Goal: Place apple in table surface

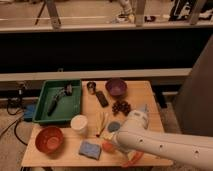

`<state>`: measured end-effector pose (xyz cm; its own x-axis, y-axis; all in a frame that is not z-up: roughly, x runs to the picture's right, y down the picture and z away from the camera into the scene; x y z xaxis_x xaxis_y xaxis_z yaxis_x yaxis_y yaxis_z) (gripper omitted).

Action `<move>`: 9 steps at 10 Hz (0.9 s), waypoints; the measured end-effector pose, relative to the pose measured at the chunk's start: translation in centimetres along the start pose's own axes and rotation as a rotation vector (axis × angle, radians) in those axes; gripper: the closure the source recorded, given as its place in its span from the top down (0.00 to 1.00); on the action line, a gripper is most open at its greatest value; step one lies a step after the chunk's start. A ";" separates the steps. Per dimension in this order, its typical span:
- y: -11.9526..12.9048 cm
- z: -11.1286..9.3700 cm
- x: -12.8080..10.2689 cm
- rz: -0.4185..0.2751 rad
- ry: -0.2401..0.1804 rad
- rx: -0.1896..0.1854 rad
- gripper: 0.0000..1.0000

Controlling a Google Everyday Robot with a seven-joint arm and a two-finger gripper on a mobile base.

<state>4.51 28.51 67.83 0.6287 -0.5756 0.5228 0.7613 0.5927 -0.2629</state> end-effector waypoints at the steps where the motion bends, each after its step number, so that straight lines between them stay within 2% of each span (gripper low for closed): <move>1: -0.6 0.4 -0.3 -0.016 0.012 -0.004 0.80; 5: -2.0 2.2 -0.1 -0.042 0.021 -0.032 0.80; 9: -3.2 4.3 1.0 -0.056 -0.011 -0.071 0.80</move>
<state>2.00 28.47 72.65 0.5836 -0.6004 0.5468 0.8047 0.5181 -0.2899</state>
